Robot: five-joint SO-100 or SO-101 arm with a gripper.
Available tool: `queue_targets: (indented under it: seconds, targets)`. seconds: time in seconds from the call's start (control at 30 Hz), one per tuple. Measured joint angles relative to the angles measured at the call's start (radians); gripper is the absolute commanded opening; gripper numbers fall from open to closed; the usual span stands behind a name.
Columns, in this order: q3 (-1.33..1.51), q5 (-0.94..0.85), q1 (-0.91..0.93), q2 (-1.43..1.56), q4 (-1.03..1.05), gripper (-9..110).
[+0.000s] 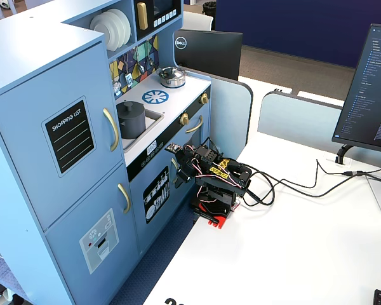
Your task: Take off the lid from the gray recipient and place it on the counter
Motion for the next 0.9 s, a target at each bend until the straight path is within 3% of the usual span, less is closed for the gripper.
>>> queue_targets:
  seconds: [0.2, 0.77, 0.9]
  targets:
    - [0.0, 0.0, 0.075, 0.0, 0.0, 0]
    - [-0.072, 0.023, 0.075, -0.003, -0.002, 0]
    - [-0.245, 0.029, 0.094, -0.055, -0.187, 0]
